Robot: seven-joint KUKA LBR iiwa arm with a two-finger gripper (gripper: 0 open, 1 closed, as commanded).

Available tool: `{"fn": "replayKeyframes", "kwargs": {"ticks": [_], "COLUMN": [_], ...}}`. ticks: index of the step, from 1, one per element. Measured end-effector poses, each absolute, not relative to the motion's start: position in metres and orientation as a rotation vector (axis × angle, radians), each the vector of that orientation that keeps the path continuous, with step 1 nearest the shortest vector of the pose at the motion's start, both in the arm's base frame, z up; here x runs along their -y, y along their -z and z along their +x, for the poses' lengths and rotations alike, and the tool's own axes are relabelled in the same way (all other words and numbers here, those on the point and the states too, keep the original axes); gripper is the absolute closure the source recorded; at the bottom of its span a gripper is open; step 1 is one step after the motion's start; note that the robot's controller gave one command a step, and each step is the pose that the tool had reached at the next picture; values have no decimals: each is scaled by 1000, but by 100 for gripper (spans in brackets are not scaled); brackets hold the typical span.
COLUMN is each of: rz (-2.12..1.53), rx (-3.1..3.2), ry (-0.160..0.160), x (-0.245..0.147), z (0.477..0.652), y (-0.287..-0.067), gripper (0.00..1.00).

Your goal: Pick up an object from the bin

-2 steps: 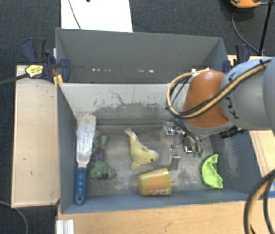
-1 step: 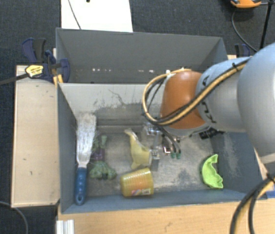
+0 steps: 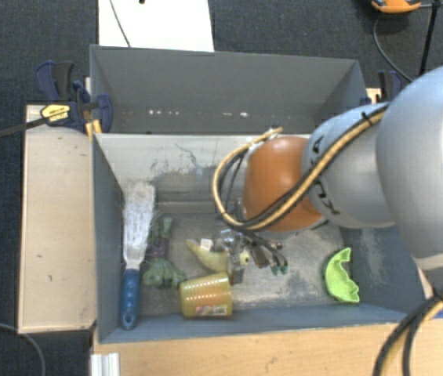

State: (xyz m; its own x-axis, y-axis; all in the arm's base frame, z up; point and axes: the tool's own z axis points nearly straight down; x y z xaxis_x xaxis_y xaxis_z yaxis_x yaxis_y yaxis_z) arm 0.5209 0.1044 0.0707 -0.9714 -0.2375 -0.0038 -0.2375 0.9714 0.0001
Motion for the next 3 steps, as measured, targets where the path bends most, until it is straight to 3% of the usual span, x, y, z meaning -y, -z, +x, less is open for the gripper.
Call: {"fn": "replayKeyframes", "kwargs": {"ticks": [1,2,3], "rz": [-377,-367,-291], "rx": [-3115,-3126,-3129], "ry": [-1,-1,0], "x": [-104,-94,-100], "z": [521,532,536], "y": [-71,-112,-174], "gripper": [100,100,100]}}
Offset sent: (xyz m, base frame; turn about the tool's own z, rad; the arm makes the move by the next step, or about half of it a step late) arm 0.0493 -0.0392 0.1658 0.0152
